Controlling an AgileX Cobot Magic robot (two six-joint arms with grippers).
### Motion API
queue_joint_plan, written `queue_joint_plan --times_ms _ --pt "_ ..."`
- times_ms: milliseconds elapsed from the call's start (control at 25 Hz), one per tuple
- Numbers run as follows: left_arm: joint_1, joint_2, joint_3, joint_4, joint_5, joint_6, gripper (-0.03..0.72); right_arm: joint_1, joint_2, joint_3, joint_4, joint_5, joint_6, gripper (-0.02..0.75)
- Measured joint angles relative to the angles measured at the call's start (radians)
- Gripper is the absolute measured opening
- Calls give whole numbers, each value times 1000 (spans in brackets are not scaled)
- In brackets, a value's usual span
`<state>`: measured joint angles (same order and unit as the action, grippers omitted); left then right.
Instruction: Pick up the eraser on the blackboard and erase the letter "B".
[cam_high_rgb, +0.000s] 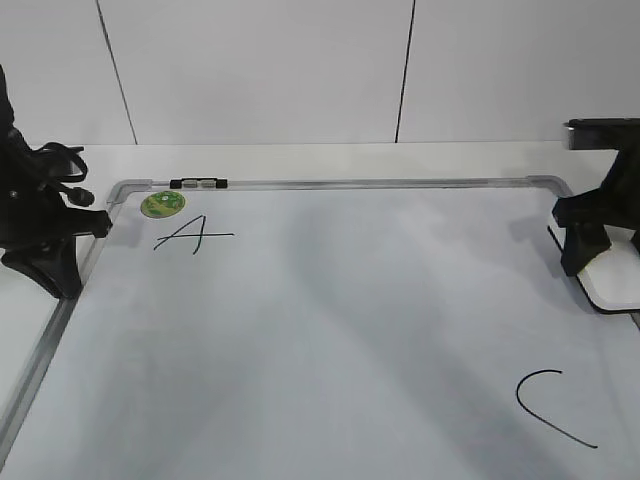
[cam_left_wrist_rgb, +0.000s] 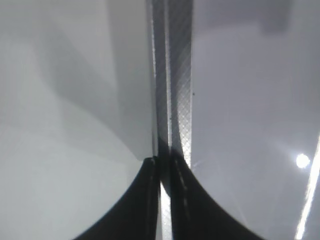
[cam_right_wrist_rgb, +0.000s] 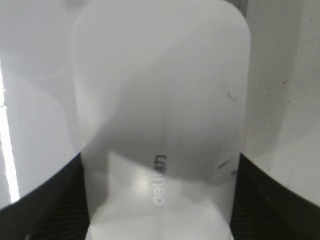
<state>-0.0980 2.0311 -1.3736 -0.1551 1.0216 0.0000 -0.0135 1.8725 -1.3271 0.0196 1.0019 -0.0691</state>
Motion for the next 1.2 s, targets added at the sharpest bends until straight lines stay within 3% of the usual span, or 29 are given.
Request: queue_joint_plan --times_ms 1200 --pt "0 0 0 0 2 0 20 0 37 0 9 37 4 559"
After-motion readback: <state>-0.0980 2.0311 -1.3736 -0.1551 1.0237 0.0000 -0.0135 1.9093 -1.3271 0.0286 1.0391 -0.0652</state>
